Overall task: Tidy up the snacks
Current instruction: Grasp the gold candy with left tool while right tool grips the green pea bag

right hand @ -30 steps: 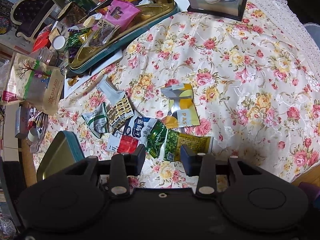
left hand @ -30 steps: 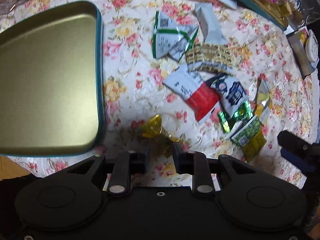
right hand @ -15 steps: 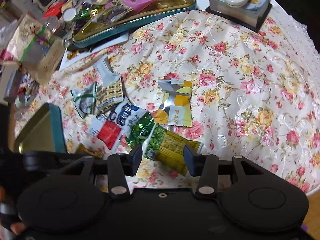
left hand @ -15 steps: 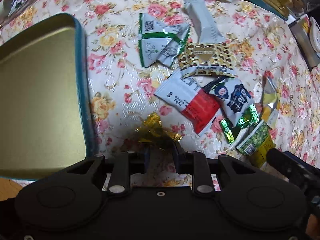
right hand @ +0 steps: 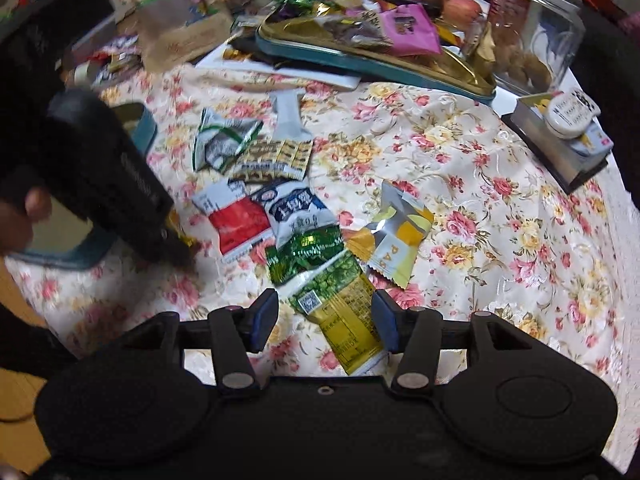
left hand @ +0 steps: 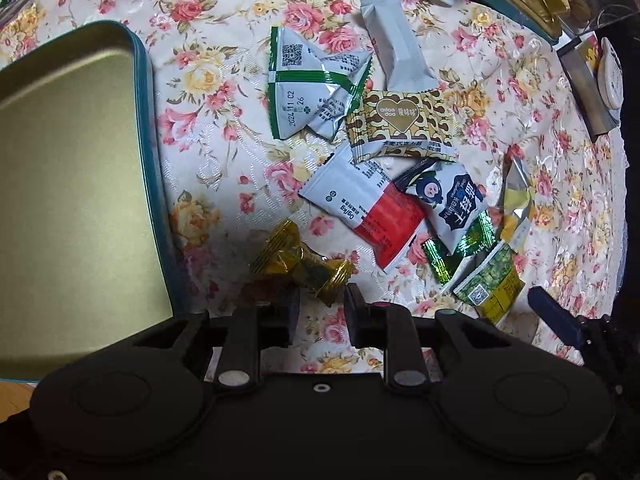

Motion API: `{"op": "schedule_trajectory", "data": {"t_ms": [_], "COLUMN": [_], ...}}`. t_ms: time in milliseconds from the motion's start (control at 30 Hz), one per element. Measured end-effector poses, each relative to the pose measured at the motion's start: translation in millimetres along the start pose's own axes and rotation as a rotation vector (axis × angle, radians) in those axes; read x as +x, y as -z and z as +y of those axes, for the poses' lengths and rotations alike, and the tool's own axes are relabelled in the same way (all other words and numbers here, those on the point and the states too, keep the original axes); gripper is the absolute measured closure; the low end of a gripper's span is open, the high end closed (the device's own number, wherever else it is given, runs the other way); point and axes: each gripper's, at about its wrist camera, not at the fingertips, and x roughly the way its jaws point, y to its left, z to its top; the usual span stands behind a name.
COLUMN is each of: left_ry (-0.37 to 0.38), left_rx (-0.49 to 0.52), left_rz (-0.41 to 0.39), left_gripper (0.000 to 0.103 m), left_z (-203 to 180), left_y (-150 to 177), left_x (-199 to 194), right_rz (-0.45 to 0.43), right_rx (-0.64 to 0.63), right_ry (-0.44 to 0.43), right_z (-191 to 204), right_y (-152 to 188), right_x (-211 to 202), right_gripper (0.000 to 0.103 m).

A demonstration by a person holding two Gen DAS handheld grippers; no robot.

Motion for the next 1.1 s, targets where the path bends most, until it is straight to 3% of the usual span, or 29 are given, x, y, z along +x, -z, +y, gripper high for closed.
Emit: {"op": "schedule_trajectory", "data": {"t_ms": [500,700,1033,1100], "left_ry": [-0.003,0.005,-0.003,-0.009], "left_rx": [-0.066,-0.073,-0.095,-0.086], "left_rz": [-0.004,-0.002,-0.050,-0.064], "left_gripper": [0.070,0.070,0.071,0.074], "left_z": [0.7,1.0,6.3,3.6], "left_y": [-11.9,-13.8,-15.4,-13.5], "left_x": [7.8,6.6,3.1,2.4], "right_rz": [0.026,0.049,0.046,0.039], "right_rx": [-0.008,0.024,0.133,0.174], "right_ry": [0.055,0.060,0.015,-0.003], "right_z": [-3.3,-4.4,-11.7,-16.6], "right_y": [-1.6,-5.0,-20.5,-24.7], "right_x": [29.8,29.2,7.9,1.5], "right_gripper": [0.045,0.060,0.065,0.065]}}
